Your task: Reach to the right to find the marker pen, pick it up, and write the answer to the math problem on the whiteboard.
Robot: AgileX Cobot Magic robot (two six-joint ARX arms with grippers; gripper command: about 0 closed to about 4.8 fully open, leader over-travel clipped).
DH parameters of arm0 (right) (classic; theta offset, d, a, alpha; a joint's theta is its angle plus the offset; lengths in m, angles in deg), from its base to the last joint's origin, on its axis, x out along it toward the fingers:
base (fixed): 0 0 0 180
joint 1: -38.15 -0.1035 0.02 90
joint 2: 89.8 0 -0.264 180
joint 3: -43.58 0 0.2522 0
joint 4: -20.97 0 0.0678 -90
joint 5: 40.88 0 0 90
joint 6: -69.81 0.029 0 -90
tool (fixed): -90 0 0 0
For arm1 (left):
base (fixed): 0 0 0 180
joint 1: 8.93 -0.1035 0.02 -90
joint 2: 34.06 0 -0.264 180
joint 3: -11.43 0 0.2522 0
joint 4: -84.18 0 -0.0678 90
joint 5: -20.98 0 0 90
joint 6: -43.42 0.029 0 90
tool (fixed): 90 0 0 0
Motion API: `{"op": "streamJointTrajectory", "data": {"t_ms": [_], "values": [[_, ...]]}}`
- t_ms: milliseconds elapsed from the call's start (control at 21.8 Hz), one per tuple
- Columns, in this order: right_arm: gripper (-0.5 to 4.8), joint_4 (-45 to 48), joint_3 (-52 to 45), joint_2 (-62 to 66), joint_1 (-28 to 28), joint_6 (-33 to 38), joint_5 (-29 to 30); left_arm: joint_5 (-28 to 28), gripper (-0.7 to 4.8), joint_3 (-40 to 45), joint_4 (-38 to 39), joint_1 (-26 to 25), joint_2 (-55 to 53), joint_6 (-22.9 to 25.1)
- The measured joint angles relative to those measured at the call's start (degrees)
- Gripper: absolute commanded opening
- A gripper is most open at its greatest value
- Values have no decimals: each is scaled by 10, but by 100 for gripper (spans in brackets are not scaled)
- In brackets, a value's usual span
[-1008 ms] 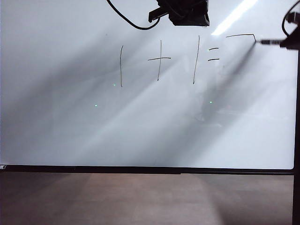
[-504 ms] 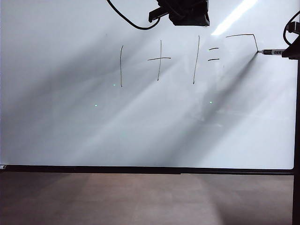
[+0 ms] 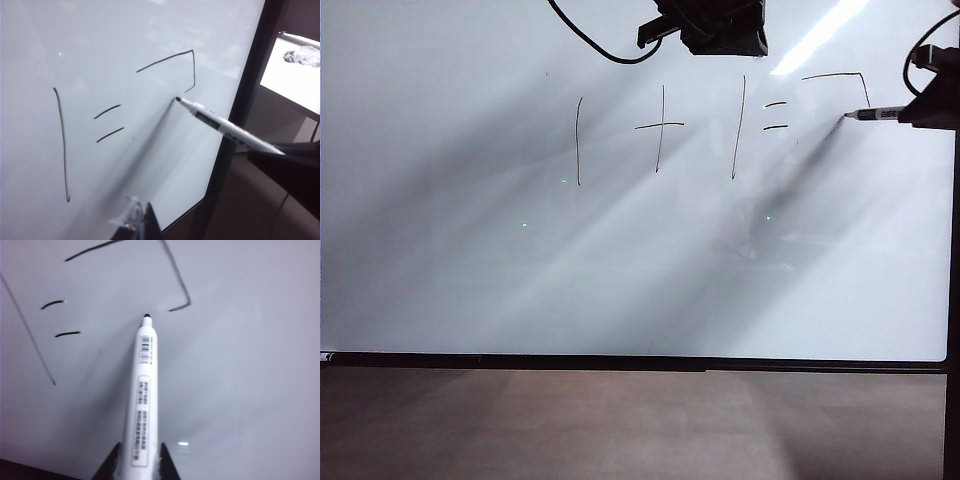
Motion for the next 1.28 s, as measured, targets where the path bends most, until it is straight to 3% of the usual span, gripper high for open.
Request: {"op": "streamJointTrajectory", "data": {"t_ms": [688, 1283], "values": [[-6, -3, -2, 2, -65, 1, -2, 0, -4, 0, 2, 0, 0, 0], [-6, 23, 2, 7, -65, 1, -29, 0, -4, 0, 2, 0, 0, 0]]}}
